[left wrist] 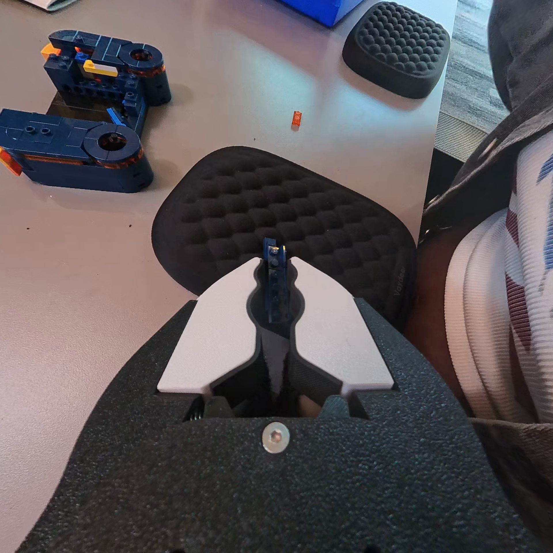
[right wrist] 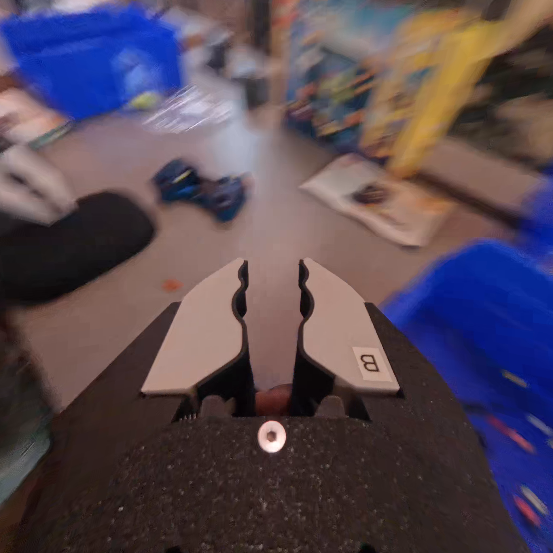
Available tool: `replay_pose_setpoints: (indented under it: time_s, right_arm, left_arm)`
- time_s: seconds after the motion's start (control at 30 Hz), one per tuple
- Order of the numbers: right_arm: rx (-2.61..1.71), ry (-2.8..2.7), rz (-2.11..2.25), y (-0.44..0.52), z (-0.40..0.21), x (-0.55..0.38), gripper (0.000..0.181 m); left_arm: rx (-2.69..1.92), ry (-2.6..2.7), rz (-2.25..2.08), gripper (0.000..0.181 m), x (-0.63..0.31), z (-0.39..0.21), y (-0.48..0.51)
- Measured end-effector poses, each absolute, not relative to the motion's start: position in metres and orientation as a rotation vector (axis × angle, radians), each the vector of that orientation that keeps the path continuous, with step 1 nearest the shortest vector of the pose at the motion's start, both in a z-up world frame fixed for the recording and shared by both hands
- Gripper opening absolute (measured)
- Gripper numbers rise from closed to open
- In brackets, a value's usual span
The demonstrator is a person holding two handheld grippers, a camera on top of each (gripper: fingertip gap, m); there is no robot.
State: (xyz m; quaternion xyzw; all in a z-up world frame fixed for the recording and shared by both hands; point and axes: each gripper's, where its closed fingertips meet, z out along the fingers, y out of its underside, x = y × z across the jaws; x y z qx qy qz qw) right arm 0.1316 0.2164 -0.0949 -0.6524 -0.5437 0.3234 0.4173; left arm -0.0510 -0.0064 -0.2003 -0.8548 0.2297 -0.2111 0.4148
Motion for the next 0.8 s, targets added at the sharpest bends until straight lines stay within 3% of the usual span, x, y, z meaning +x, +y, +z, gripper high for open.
replay_pose_setpoints:
  time_s: [0.13,0.37,0.53,0.8]
  right_arm:
    - [-1.566,-1.987,0.906,0.125,-0.175,0.080,0.022]
    - [-1.520,-2.144,0.868,0.110,-0.222,0.053,0.008]
    - [-1.454,-2.106,0.774,0.122,-0.213,0.057,0.000]
    - [-1.530,-1.617,0.531,0.218,-0.100,0.129,0.000]
  left_arm:
    - [-2.144,0.584,-0.512,0.013,-0.051,-0.200,-0.007]
    - [-2.139,0.590,-0.495,0.013,-0.051,-0.200,-0.007]
    - [-2.138,0.596,-0.504,0.013,-0.051,-0.200,-0.007]
    - [-2.136,0.599,-0.510,0.013,-0.051,-0.200,-0.007]
